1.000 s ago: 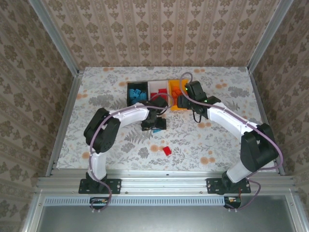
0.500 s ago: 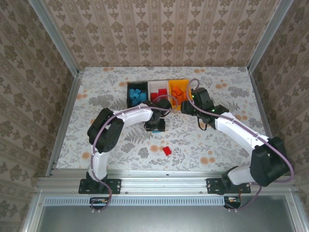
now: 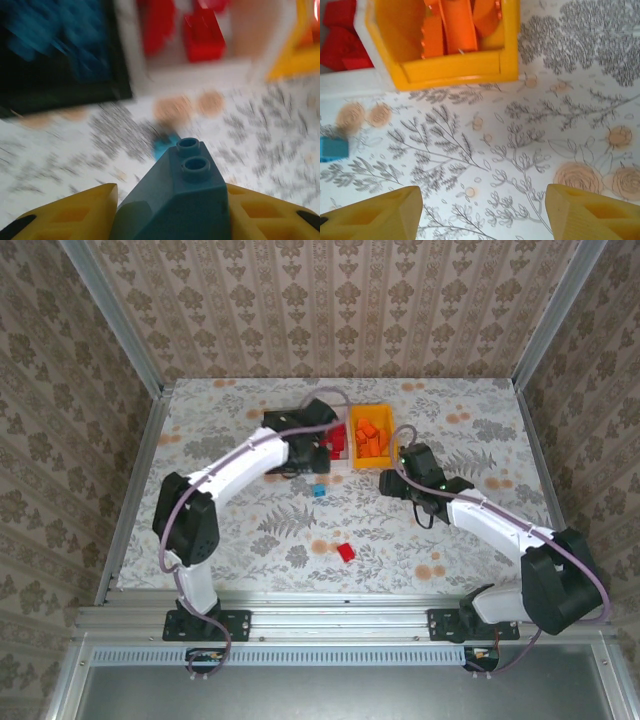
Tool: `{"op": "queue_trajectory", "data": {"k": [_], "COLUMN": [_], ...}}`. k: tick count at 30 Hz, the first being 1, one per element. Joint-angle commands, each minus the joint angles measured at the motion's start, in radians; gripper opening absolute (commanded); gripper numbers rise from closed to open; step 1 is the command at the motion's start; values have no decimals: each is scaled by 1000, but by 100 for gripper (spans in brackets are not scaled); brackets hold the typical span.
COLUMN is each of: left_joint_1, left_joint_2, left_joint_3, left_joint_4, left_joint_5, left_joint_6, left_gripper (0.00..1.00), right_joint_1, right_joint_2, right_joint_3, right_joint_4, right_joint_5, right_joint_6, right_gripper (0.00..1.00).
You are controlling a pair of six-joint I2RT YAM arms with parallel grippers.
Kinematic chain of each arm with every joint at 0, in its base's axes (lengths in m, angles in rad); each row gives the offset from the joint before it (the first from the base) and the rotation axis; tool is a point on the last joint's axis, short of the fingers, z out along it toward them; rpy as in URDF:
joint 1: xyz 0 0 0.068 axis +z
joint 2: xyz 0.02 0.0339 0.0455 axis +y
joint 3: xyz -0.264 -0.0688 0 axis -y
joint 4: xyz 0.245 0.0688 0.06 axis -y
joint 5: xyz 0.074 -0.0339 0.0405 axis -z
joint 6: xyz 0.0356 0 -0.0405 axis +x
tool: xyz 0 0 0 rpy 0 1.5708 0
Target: Sort the legos into containers by color
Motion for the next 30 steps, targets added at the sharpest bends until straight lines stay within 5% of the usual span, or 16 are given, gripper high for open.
{"op": "queue_trajectory", "data": {"k": [1,16,25,30], "left_joint_1": [98,208,196,101], "left_joint_2": [68,377,299,137], "left_joint_3": [101,454,471,270], "left_joint_4": [-122,-240,-254,-156], "left_joint_5": [-63,-80,-79,-27], "left_joint_6": [109,183,191,152], "left_gripper": [47,52,86,99], "right_joint_1": [3,4,9,9], "right_joint_2": [-38,-116,-169,-188], "right_joint_3": [-28,-60,-60,-80], "right_joint_4": [28,-11,-36,-35], "right_joint_5": [-26,-41,-40,-6], "right_joint_6": [22,11,10,7], "right_gripper": [68,68,69,69]}}
